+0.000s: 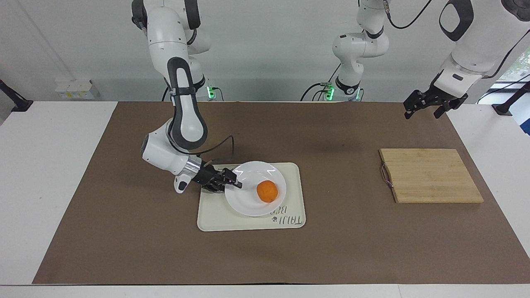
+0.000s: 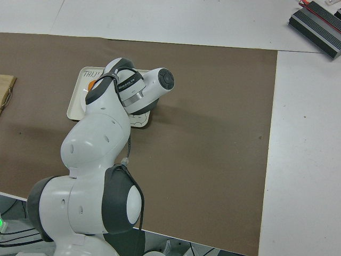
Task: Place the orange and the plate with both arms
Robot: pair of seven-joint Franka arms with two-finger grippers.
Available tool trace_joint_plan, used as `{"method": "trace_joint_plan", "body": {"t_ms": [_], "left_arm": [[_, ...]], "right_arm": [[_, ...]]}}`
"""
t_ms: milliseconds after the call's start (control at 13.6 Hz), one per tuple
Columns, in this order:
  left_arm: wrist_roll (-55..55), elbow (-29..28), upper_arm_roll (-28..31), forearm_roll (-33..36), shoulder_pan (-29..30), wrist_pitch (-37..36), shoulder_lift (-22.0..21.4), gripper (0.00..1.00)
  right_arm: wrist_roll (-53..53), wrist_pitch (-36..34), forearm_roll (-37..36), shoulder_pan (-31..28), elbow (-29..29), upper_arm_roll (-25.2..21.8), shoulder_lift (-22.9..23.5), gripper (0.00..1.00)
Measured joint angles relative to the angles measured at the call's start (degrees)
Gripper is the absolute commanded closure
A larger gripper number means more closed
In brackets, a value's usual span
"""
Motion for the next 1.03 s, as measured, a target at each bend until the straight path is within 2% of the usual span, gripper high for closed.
{"method": "trace_joint_plan", "body": {"t_ms": [220,440,734,1027], "left_arm": [[0.0,0.0,0.0,0.0,0.0,0.0,0.0,0.0],[0.0,0.0,0.0,0.0,0.0,0.0,0.0,0.0],[0.0,0.0,0.0,0.0,0.0,0.0,0.0,0.0],[0.0,0.0,0.0,0.0,0.0,0.0,0.0,0.0]], "right_arm": [[6.5,-0.4,-8.7,-0.6,1.2,-0.7,-4.1,0.0],[16.8,-3.1,-24.2,-0.7,1.4,-1.3,-10.9,0.0],[25.9,-14.3,-41.5,-3.3,1.5,-1.4,-19.4,0.0],[30.0,-26.7,-50.2,-7.4,1.4,-1.5,-26.1,0.0]]}}
